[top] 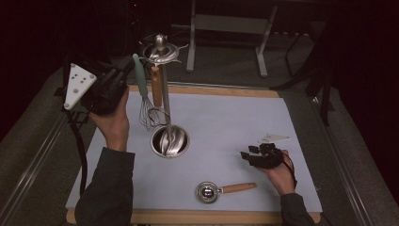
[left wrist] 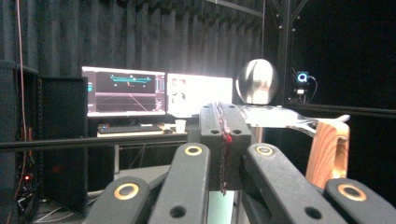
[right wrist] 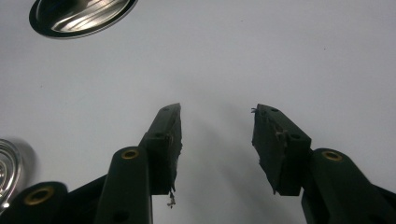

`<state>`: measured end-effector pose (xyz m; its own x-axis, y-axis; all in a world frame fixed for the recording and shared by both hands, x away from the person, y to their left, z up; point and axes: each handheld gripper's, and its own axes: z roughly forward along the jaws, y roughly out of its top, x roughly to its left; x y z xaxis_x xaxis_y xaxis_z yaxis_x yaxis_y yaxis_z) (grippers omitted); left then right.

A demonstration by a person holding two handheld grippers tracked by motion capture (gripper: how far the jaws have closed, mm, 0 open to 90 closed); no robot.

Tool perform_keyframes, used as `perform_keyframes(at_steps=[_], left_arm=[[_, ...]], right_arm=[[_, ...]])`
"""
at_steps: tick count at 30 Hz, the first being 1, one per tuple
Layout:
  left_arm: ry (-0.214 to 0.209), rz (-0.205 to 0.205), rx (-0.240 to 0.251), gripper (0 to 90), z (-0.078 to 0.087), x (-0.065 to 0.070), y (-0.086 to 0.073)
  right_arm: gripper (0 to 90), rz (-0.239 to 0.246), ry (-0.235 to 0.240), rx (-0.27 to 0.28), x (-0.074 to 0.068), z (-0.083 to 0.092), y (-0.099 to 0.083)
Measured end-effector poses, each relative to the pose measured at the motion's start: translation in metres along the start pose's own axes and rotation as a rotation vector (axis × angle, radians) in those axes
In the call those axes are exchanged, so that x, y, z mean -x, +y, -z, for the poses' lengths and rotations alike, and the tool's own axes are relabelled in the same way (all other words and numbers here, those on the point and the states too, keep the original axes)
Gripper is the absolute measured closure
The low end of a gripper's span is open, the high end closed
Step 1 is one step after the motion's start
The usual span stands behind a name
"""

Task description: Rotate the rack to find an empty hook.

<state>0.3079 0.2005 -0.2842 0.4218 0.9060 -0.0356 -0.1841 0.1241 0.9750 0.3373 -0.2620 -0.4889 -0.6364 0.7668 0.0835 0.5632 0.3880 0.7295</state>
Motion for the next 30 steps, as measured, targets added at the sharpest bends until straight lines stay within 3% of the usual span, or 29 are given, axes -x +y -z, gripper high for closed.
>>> perform_keyframes(at_steps=[12, 30], left_arm=[[0.031, 0.017, -0.019, 89.9, -0.014, -0.009, 0.001], [0.034, 0.029, -0.054, 89.9, -0.031, -0.018, 0.003]], right_arm=[[52.0, -0.004, -0.002, -0.003, 0.002, 0.000, -0.002], [52.2, -0.007, -0.002, -0.002, 0.003, 0.001, -0.002]])
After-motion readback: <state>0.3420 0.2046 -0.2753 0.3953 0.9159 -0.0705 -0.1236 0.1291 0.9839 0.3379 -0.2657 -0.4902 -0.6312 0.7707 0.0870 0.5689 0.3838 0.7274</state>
